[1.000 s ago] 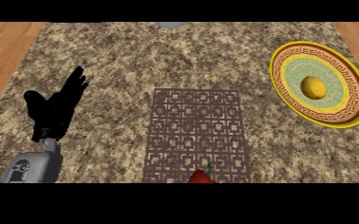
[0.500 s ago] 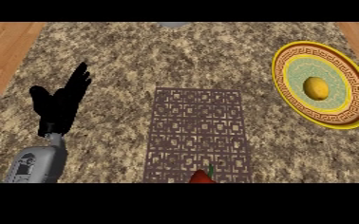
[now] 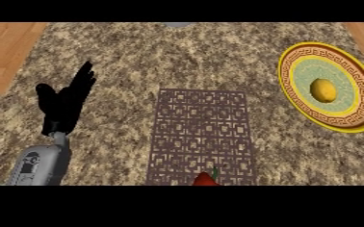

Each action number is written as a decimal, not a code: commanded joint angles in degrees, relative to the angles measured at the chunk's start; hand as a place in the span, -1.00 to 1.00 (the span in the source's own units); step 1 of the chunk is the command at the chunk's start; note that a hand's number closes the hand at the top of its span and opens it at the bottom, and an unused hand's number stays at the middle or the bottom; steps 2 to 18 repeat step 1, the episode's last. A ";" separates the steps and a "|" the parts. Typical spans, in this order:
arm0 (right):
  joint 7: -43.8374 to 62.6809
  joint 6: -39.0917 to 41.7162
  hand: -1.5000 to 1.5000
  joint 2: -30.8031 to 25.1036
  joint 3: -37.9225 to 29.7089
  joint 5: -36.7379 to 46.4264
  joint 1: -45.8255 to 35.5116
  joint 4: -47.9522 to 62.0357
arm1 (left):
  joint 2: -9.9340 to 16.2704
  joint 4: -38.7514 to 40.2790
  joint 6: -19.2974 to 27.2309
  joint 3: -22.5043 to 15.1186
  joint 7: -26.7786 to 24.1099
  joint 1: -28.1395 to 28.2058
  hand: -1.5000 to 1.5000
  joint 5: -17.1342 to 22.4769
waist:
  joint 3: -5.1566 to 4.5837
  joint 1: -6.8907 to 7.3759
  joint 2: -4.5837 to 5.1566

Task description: Pick the lemon from the placemat and place it in the plate

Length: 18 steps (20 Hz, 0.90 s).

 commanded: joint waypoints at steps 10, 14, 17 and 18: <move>-8.59 3.89 -1.00 1.12 0.45 1.10 2.68 2.45 | -0.53 -0.99 0.08 -0.82 0.58 -0.04 0.00 -0.45 | 0.09 0.24 0.08; -8.59 3.89 -1.00 1.12 0.45 1.10 2.68 2.45 | -0.53 -0.99 0.08 -0.82 0.58 -0.04 0.00 -0.45 | 0.09 0.24 0.08; -8.59 3.89 -1.00 1.12 0.45 1.10 2.68 2.45 | -0.53 -0.99 0.08 -0.82 0.58 -0.04 0.00 -0.45 | 0.09 0.24 0.08; -8.59 3.89 -1.00 1.12 0.45 1.10 2.68 2.45 | -0.53 -0.99 0.08 -0.82 0.58 -0.04 0.00 -0.45 | 0.09 0.24 0.08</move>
